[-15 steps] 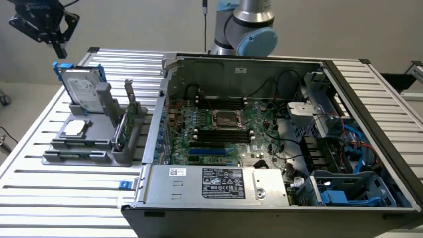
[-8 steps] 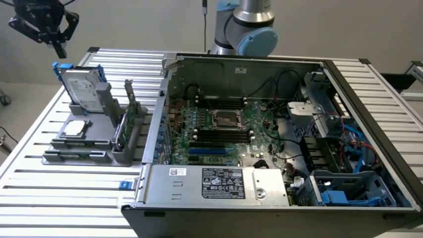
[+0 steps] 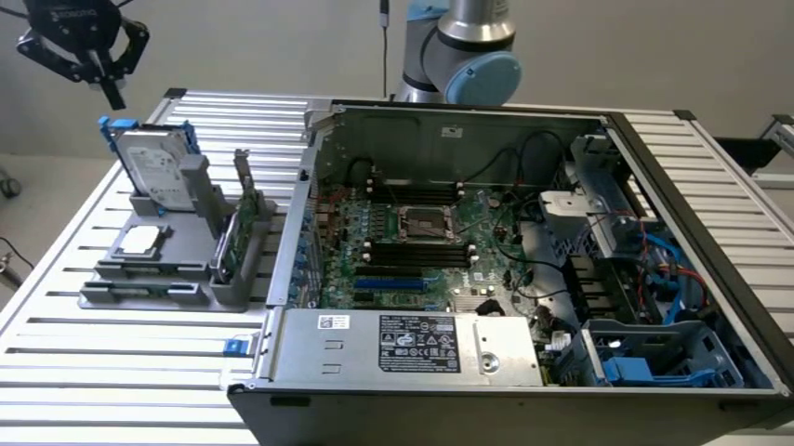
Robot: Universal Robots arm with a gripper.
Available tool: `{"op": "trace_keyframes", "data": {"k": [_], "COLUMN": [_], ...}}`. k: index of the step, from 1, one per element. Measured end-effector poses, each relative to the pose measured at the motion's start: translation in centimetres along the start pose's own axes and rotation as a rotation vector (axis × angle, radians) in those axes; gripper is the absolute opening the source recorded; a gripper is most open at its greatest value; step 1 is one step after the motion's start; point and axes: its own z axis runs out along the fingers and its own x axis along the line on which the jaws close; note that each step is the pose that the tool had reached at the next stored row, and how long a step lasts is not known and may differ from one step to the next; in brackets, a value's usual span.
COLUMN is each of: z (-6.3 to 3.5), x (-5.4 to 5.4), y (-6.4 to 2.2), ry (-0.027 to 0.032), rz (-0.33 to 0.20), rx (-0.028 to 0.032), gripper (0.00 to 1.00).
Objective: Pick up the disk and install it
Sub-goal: 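Pick up the disk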
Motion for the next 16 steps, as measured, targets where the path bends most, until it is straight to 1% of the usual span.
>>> {"op": "trace_keyframes", "data": {"k": [9, 16], "z": [0.00, 0.00], "x": [0.00, 0.00], "y": [0.00, 0.00], "ry": [-0.0002, 0.0029], "rz": [-0.164, -0.275], "rx": [0.0018, 0.0008], "gripper": [0.11, 0.11]}}
